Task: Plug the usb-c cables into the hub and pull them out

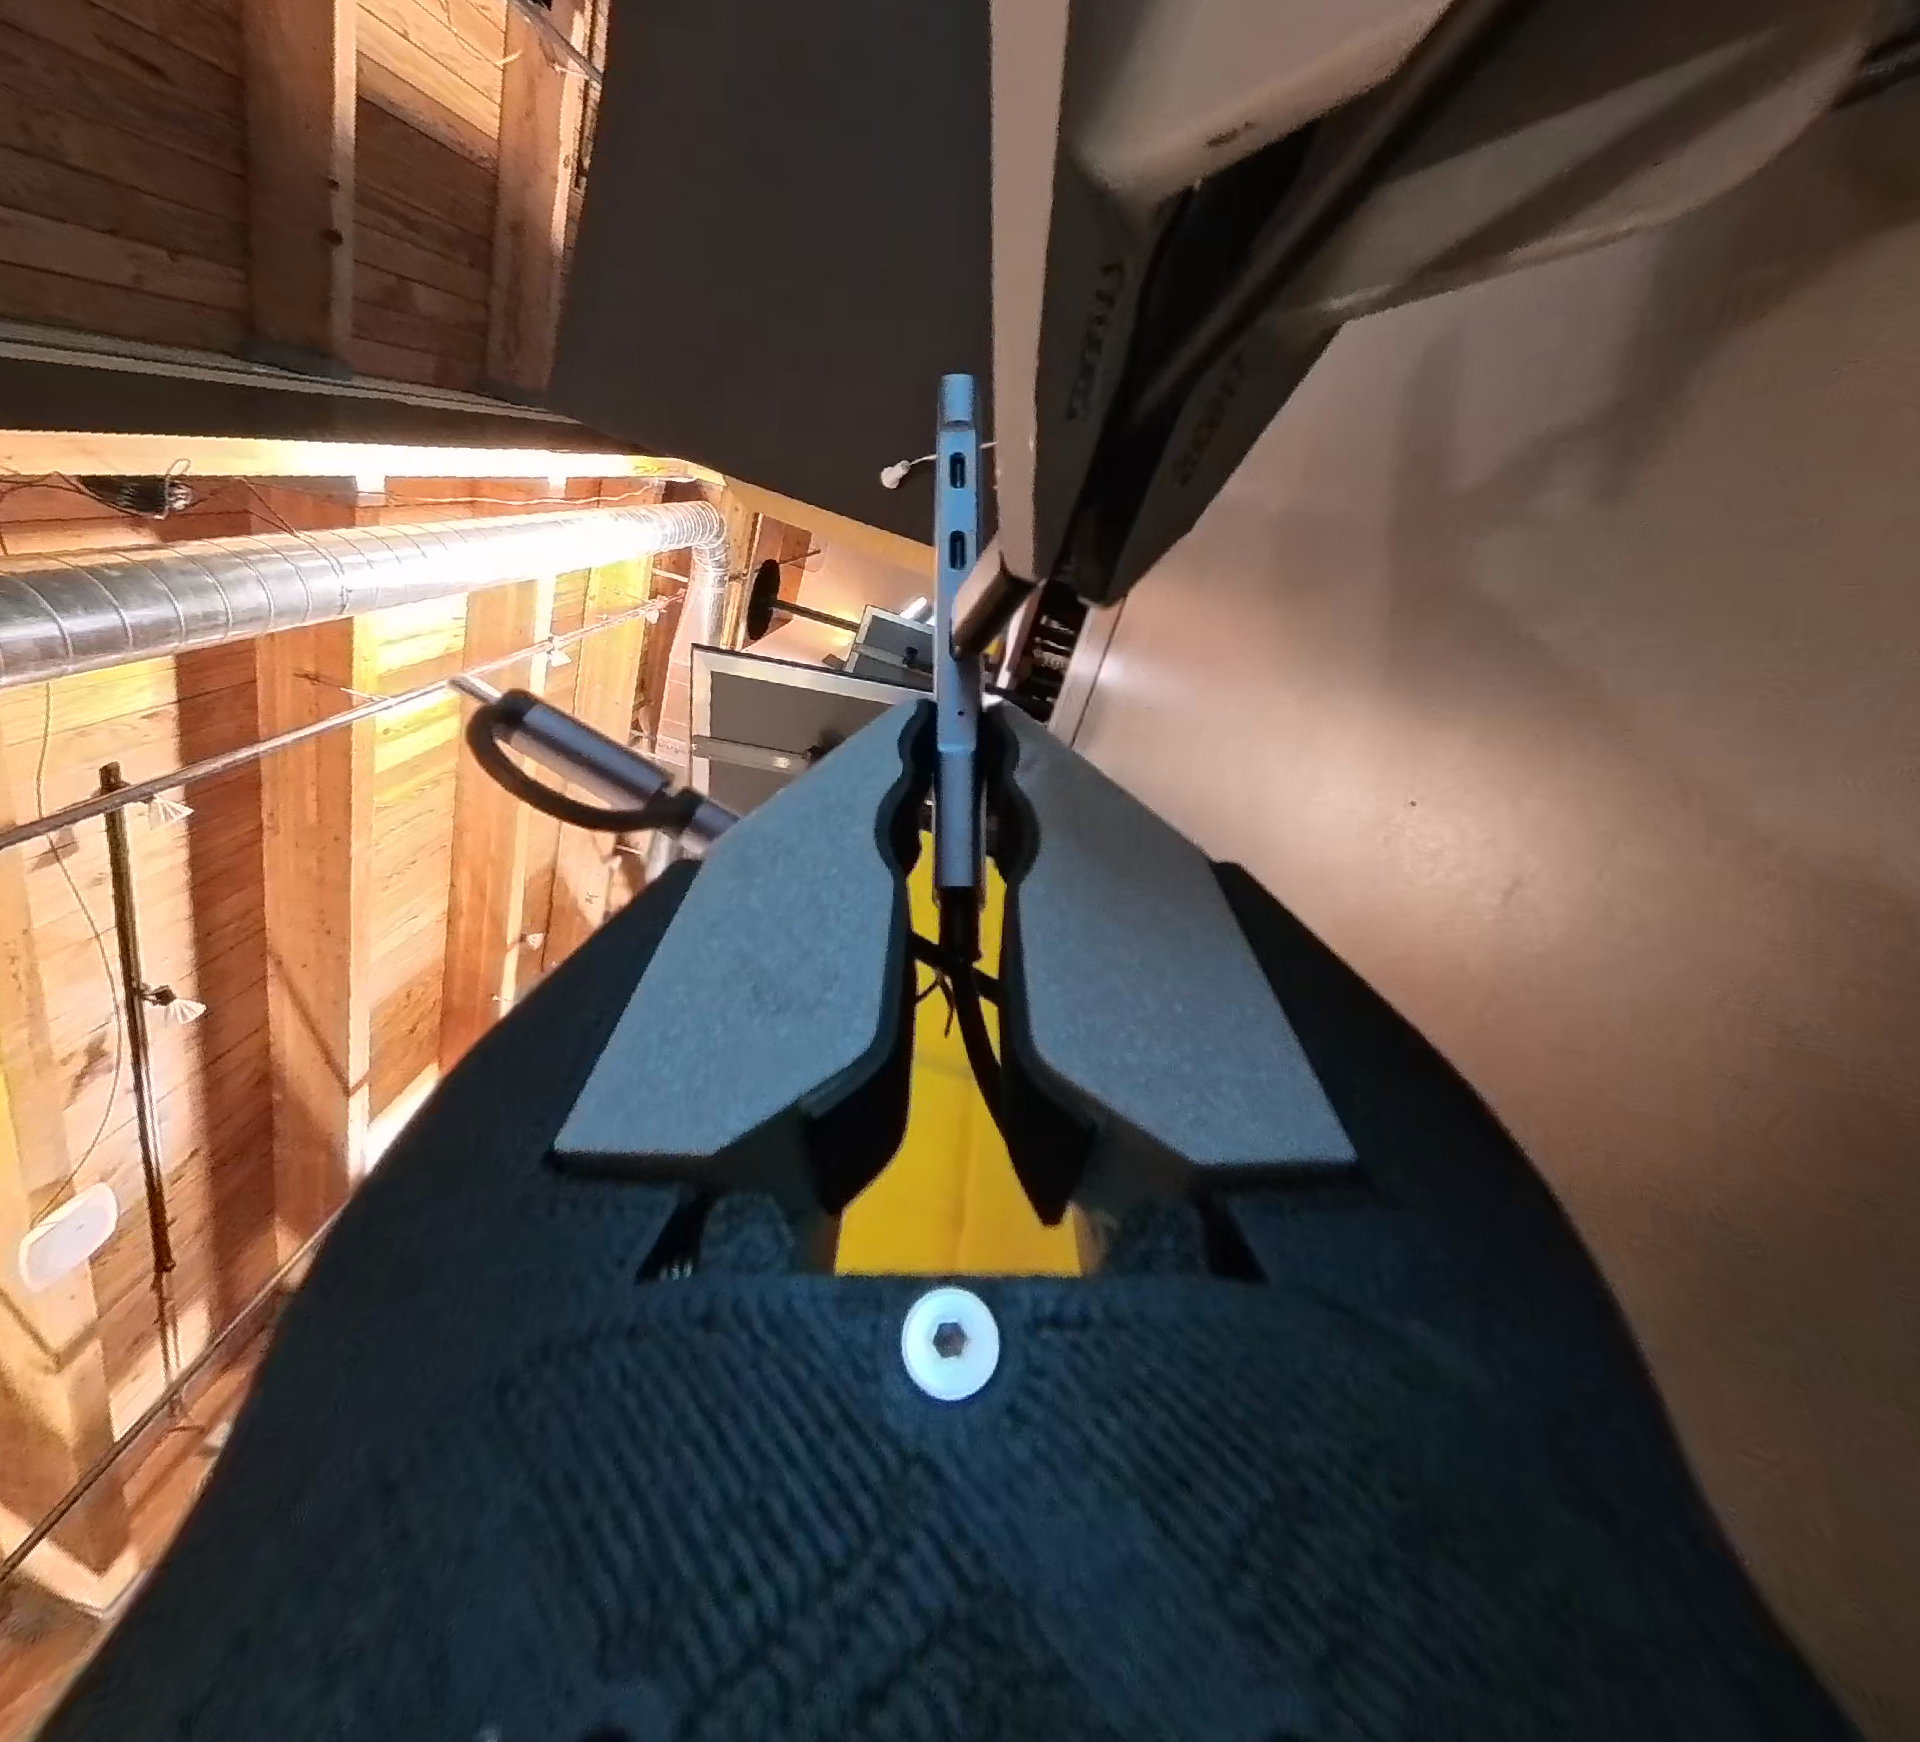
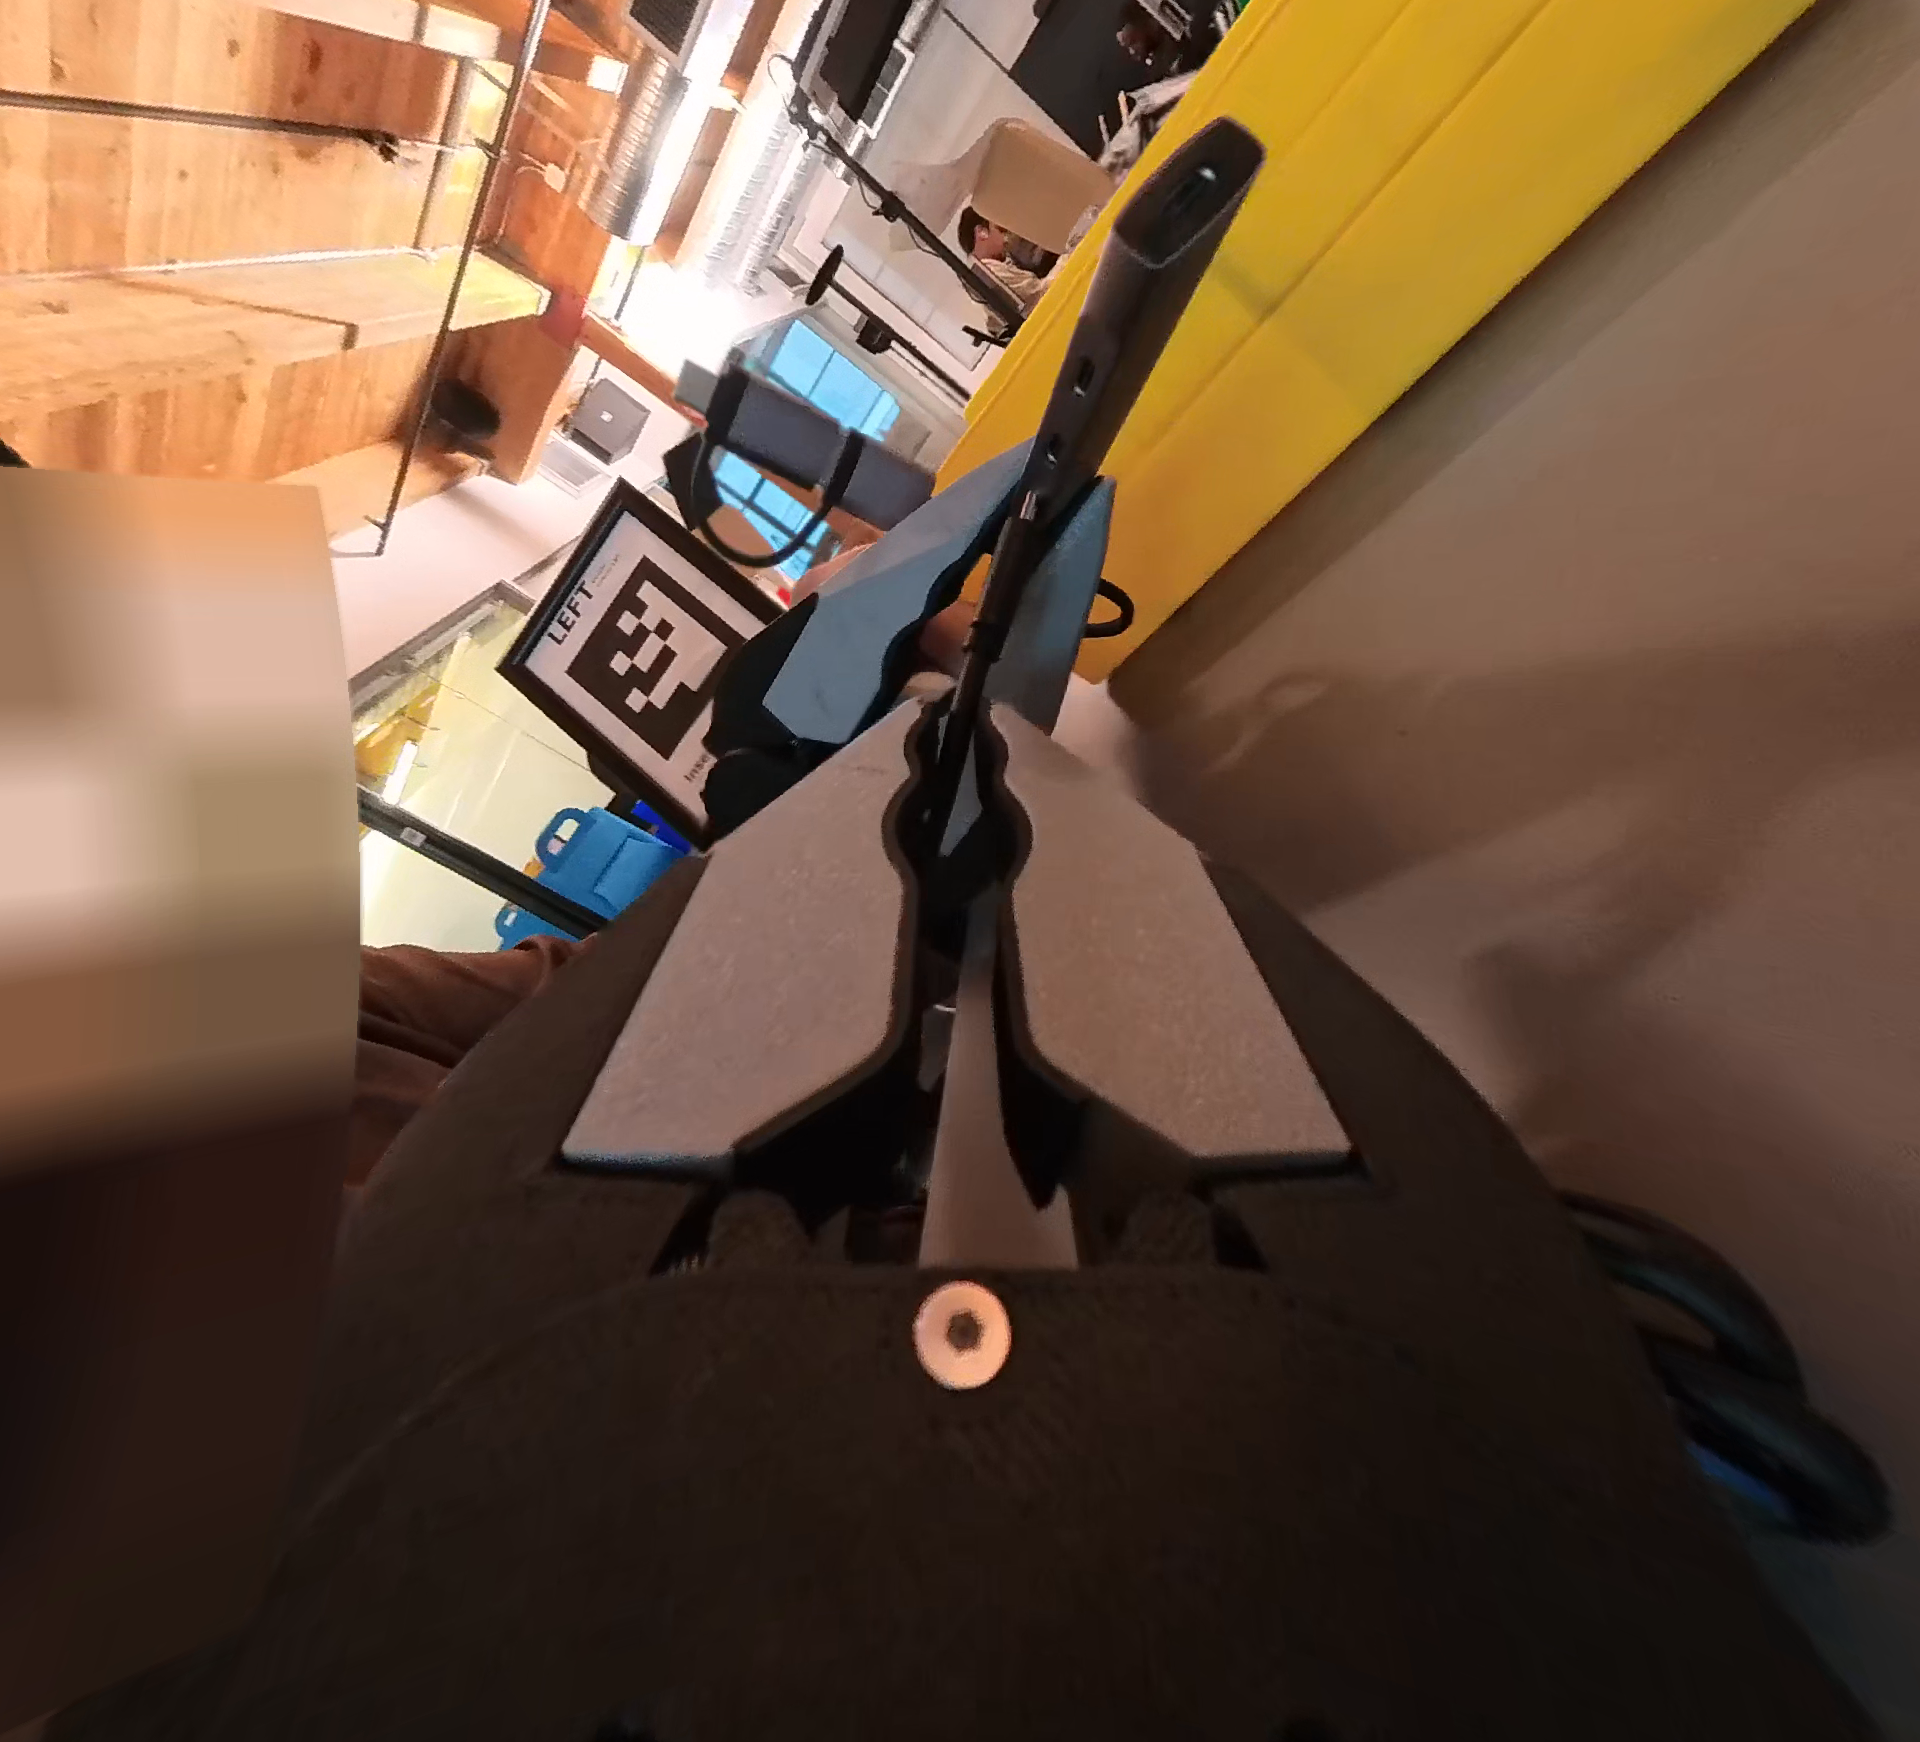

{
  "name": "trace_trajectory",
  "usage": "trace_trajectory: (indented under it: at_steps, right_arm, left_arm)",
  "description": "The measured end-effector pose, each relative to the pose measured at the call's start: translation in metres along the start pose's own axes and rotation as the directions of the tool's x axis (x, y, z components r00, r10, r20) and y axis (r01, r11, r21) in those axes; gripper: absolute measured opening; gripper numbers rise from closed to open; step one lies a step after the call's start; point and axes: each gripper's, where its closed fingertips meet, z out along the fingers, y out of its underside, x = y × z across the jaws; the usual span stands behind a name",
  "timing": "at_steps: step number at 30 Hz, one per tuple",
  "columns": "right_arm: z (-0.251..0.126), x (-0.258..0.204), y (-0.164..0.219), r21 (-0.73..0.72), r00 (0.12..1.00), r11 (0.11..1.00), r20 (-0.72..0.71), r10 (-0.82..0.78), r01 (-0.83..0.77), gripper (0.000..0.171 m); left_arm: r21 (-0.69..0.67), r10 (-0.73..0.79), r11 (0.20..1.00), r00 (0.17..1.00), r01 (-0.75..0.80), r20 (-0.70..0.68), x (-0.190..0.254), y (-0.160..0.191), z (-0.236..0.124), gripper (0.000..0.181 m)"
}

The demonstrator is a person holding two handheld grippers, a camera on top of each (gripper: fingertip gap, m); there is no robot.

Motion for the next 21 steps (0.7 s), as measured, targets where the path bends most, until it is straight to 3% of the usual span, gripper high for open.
trace_trajectory:
  at_steps: [13,21]
  right_arm:
    - [0.0,0.0,0.001,-0.008,1.0,1.0,-0.003,0.007,-0.007,0.004]
    - [-0.002,0.004,0.002,-0.027,1.0,0.999,-0.017,0.027,-0.027,0.0]
  left_arm:
    - [0.007,0.118,0.993,0.993,-0.118,0.005,0.005,-0.004,-0.003,0.006]
    - [0.034,0.049,0.998,0.997,-0.047,-0.063,0.011,-0.006,-0.007,0.005]
